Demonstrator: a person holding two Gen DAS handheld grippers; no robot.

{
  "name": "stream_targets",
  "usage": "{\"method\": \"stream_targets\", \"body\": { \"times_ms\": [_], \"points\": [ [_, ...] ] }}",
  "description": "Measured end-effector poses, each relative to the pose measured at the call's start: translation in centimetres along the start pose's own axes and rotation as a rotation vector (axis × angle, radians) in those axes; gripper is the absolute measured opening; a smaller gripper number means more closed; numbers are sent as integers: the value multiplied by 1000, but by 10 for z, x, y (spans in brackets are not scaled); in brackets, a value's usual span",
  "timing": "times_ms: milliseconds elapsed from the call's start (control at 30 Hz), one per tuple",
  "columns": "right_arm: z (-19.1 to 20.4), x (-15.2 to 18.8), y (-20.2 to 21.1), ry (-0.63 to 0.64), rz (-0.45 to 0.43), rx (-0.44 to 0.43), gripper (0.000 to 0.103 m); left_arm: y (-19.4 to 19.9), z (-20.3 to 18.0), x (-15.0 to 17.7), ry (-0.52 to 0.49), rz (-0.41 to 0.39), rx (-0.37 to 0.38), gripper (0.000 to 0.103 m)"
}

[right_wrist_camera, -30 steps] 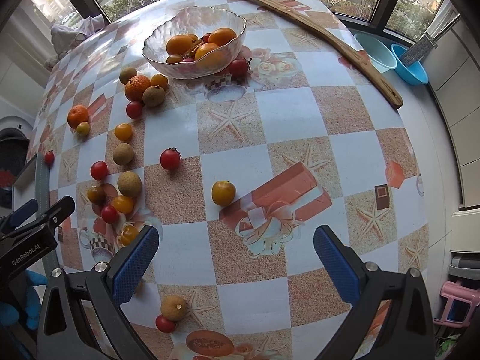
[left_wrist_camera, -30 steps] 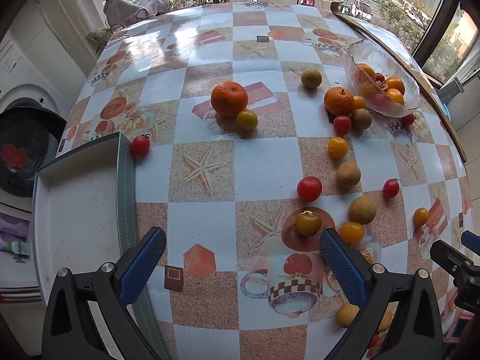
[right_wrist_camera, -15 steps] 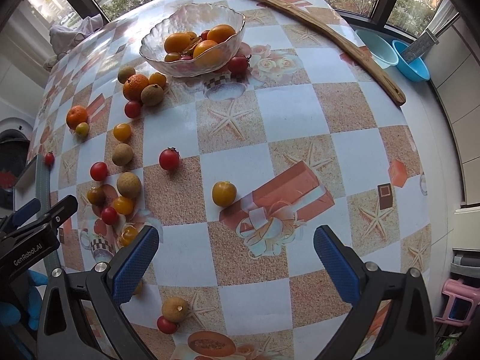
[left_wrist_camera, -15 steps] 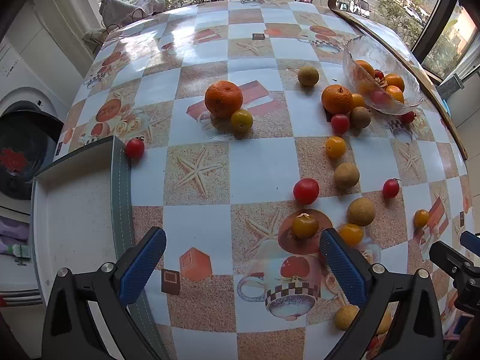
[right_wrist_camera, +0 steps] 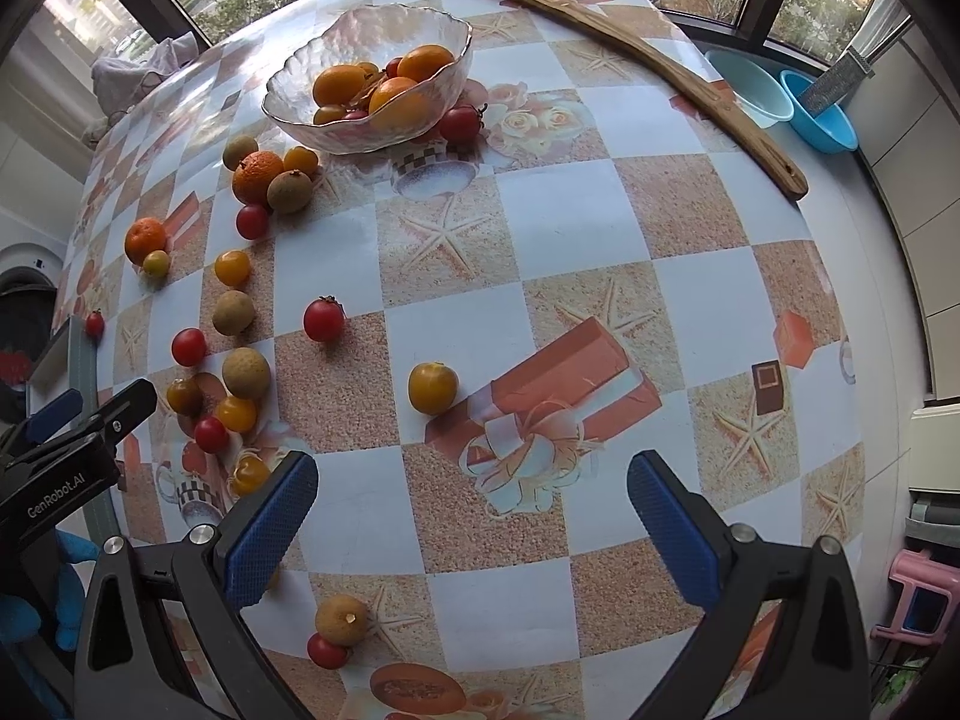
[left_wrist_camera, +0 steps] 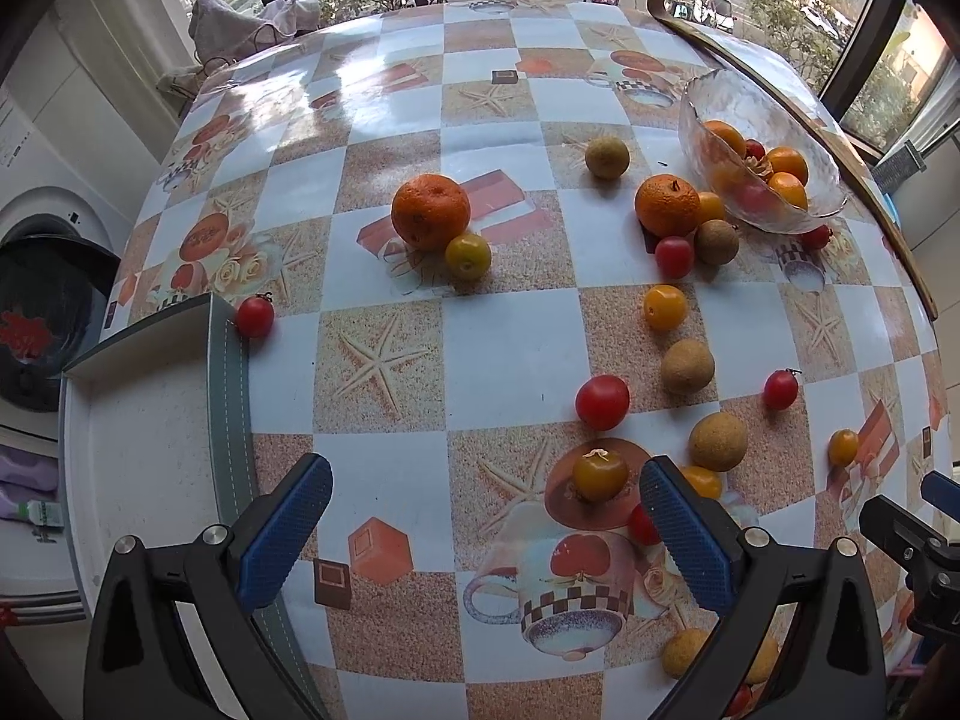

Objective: Organize fruits
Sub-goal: 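Move both tools over the loose fruits on the table, then grasp a red tomato with the left tool while the right tool grasps a yellow cherry tomato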

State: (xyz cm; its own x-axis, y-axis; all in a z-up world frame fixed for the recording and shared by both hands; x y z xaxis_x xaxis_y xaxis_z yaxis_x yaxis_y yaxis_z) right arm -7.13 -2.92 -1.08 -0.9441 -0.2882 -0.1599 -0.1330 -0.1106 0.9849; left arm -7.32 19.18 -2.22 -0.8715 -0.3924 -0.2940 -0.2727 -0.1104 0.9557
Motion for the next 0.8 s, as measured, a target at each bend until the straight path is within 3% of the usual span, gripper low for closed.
{"method": "stream_targets", "body": {
  "times_ms": [500,567,667,733,767,800],
  "points": [
    [3,-12,-12,19,-11,-15,101,-27,-28,-14,-86,1,21,102],
    [5,-15,-16,27,-11,-25,96,-30,-31,-14,-102,9,21,86],
    [10,-19,-23,43,-4,-36,81,-35,-32,-13,-101,31,26,86],
    [13,-19,-28,50,7,-42,77,-35,-33,-13,-107,26,25,84],
    [14,-20,-31,52,9,-44,75,-36,-34,-13,-111,26,26,74],
    [16,-21,-33,56,11,-42,74,-36,-36,-13,-113,30,35,71]
  ]
}}
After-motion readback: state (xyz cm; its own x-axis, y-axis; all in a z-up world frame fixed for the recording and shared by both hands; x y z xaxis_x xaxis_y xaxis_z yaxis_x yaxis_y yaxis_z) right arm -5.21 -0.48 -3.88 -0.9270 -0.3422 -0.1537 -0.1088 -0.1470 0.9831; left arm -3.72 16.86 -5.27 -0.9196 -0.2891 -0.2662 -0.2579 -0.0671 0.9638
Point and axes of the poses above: each gripper's, at about its wrist camera, not at the fingertips, and y roughly against the way its jaws point, z to its left, x to its underside, the point moved 6 cm from there along -y, roughly the way its jaws point, and after that the axes turned 11 degrees about y, right-handed, at the moved point
